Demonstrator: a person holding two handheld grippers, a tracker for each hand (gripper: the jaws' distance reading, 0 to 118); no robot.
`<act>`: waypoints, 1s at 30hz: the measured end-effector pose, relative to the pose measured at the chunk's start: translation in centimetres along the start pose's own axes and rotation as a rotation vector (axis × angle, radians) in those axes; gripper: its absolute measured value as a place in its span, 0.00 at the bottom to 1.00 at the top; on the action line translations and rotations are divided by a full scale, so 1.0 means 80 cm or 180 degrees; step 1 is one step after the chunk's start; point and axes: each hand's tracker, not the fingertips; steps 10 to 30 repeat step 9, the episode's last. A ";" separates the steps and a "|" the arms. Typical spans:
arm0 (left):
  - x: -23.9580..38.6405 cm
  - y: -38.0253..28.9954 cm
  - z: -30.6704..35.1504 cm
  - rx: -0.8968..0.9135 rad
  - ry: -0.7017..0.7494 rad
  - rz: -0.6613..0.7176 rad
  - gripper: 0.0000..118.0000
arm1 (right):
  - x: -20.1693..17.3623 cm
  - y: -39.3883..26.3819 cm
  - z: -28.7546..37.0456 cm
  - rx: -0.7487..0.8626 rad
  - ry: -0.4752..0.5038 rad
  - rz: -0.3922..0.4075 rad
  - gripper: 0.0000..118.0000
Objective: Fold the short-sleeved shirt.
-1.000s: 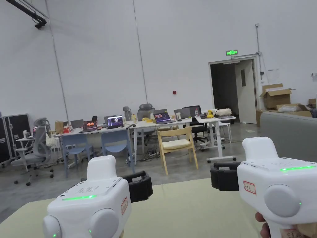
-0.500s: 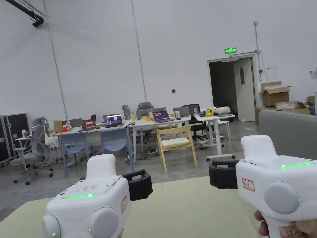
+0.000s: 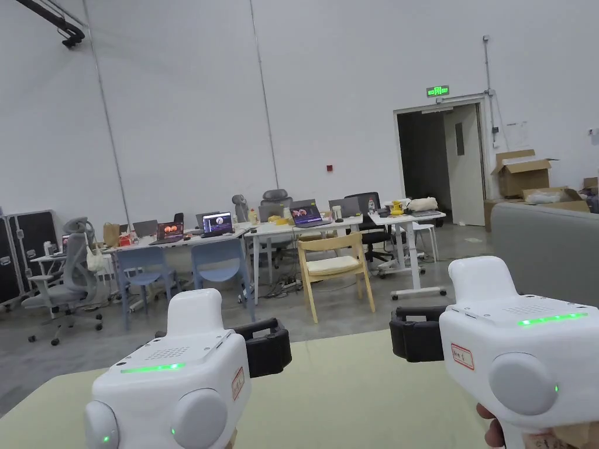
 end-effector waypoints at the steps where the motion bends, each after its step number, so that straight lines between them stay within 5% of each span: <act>1: 0.000 0.000 0.000 -0.0004 -0.0001 0.0001 1.00 | 0.000 0.000 0.000 -0.0001 0.0005 -0.0003 1.00; 30: -0.003 0.003 0.000 0.0019 0.0046 -0.0032 1.00 | 0.008 0.001 -0.003 0.0012 -0.0058 -0.0029 1.00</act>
